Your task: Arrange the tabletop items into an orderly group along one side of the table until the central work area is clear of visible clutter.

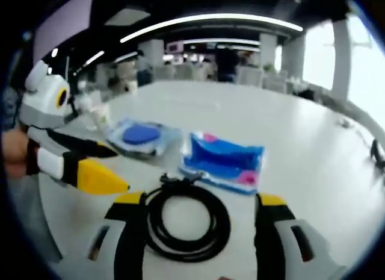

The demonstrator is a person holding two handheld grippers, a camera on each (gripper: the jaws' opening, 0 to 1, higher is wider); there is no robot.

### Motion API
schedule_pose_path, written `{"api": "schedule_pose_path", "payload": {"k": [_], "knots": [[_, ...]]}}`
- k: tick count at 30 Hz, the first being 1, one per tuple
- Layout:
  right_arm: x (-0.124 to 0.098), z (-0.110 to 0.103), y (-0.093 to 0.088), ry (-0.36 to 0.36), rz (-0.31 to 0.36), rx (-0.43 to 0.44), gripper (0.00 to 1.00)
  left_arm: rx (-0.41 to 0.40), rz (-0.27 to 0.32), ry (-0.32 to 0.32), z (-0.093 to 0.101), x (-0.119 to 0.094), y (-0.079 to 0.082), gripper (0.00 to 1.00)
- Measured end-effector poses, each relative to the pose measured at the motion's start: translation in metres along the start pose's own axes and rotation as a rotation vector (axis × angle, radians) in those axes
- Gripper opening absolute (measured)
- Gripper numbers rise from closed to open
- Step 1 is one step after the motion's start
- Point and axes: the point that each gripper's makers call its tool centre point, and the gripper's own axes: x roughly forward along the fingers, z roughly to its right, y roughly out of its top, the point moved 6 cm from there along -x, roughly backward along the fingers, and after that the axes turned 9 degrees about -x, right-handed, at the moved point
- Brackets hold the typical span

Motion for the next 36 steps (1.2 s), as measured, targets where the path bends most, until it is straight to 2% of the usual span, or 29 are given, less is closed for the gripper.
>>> {"api": "schedule_pose_path", "payload": {"k": [1, 2, 4, 5, 8, 13, 16, 19, 22, 24, 27, 31, 36], "knots": [[-0.002, -0.002, 0.001, 0.0, 0.006, 0.004, 0.77, 0.02, 0.01, 0.004, -0.004, -0.005, 0.001, 0.92], [-0.004, -0.005, 0.002, -0.001, 0.008, 0.003, 0.79, 0.074, 0.044, 0.024, -0.011, -0.013, 0.005, 0.98], [-0.006, -0.012, 0.004, 0.014, 0.025, -0.012, 0.84, 0.159, 0.086, 0.033, -0.02, -0.03, 0.01, 0.99], [-0.007, -0.014, 0.005, 0.013, 0.028, -0.016, 0.86, 0.17, 0.075, 0.04, -0.025, -0.036, 0.009, 0.99], [-0.012, -0.021, 0.008, 0.018, 0.043, 0.002, 0.89, 0.153, 0.07, 0.044, -0.038, -0.054, 0.009, 0.99], [-0.025, -0.038, 0.009, 0.034, 0.053, 0.017, 0.91, 0.122, 0.096, 0.086, -0.07, -0.098, 0.016, 1.0], [-0.032, -0.043, 0.013, 0.038, 0.057, -0.002, 0.93, 0.19, 0.128, 0.119, -0.087, -0.127, 0.025, 1.0], [-0.041, -0.042, 0.016, 0.031, 0.056, 0.017, 0.93, 0.226, 0.123, 0.132, -0.106, -0.158, 0.03, 1.0], [-0.053, -0.038, 0.019, 0.007, 0.06, 0.052, 0.94, 0.254, 0.165, 0.146, -0.126, -0.191, 0.045, 1.0], [-0.06, -0.037, 0.023, -0.001, 0.065, 0.056, 0.94, 0.277, 0.209, 0.185, -0.144, -0.219, 0.056, 1.0], [-0.069, -0.036, 0.029, -0.016, 0.053, 0.057, 0.94, 0.254, 0.215, 0.196, -0.165, -0.245, 0.057, 1.0], [-0.09, -0.037, 0.042, -0.043, 0.1, 0.043, 0.95, 0.264, 0.213, 0.204, -0.187, -0.273, 0.054, 1.0], [-0.106, -0.038, 0.04, -0.062, 0.102, 0.054, 0.96, 0.22, 0.254, 0.211, -0.203, -0.299, 0.054, 1.0]]}}
